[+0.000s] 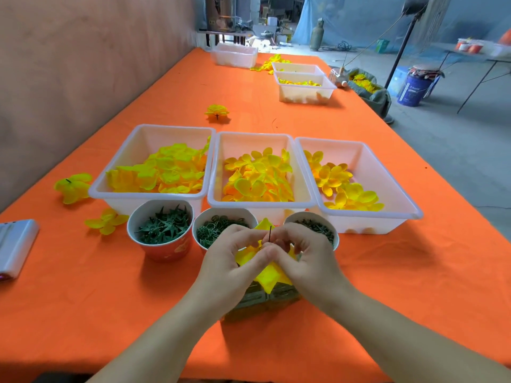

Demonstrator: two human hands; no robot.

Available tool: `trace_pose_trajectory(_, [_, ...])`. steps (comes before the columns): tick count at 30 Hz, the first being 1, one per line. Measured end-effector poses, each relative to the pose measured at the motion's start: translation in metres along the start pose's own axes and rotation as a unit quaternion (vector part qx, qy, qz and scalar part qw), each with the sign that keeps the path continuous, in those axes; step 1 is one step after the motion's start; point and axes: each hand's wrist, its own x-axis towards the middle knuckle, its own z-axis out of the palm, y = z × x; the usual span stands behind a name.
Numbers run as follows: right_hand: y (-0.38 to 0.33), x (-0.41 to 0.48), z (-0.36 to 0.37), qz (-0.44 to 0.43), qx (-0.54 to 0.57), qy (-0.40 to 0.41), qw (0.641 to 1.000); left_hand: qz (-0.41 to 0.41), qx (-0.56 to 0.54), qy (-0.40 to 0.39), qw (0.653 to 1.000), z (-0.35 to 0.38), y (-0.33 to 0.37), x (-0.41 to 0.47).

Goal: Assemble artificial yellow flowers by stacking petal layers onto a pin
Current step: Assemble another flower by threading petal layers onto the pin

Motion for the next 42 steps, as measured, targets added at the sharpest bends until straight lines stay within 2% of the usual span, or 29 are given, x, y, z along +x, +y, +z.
trace_pose_trajectory(2, [0.005, -0.006, 0.009, -0.020, 0.001, 0.046, 0.999, 0.018, 0.024, 0.039, 0.999, 0.009, -0.002, -0.001])
trace_pose_trajectory(5, [0.008, -0.011, 0.022, -0.013, 0.016, 0.095, 0.995, 0.038, 0.035, 0.033, 0.998, 0.026, -0.004, -0.001])
trace_pose_trajectory(9, [0.012, -0.015, 0.032, -0.048, -0.042, 0.140, 0.988, 0.057, 0.018, 0.052, 0.997, 0.034, -0.009, 0.000])
trace_pose_trajectory(13, [0.012, -0.017, 0.041, -0.058, -0.070, 0.171, 0.981, 0.089, 0.031, 0.072, 0.993, 0.038, -0.012, 0.000])
trace_pose_trajectory(21, [0.016, -0.018, 0.049, -0.060, -0.074, 0.201, 0.975, 0.064, 0.060, 0.099, 0.991, 0.043, -0.011, -0.003])
trace_pose_trajectory(28, [0.017, -0.023, 0.047, -0.056, -0.080, 0.193, 0.976, 0.076, 0.078, 0.097, 0.989, 0.044, -0.013, -0.004])
trace_pose_trajectory(30, [0.016, -0.023, 0.042, -0.053, -0.085, 0.171, 0.980, 0.082, 0.065, 0.070, 0.992, 0.041, -0.011, -0.003])
trace_pose_trajectory(34, [0.004, -0.025, 0.023, -0.027, -0.125, 0.086, 0.988, 0.013, 0.011, -0.007, 1.000, 0.023, -0.006, -0.002])
trace_pose_trajectory(38, [0.002, -0.022, -0.005, 0.022, -0.029, -0.019, 0.999, 0.004, -0.032, 0.047, 0.998, 0.007, -0.008, -0.004])
trace_pose_trajectory(40, [0.001, -0.020, -0.012, 0.016, 0.005, 0.006, 1.000, 0.002, -0.036, 0.082, 0.996, 0.004, -0.011, -0.005])
trace_pose_trajectory(42, [0.002, -0.017, -0.010, -0.001, -0.012, 0.054, 0.998, 0.006, -0.018, 0.105, 0.994, 0.005, -0.015, -0.006])
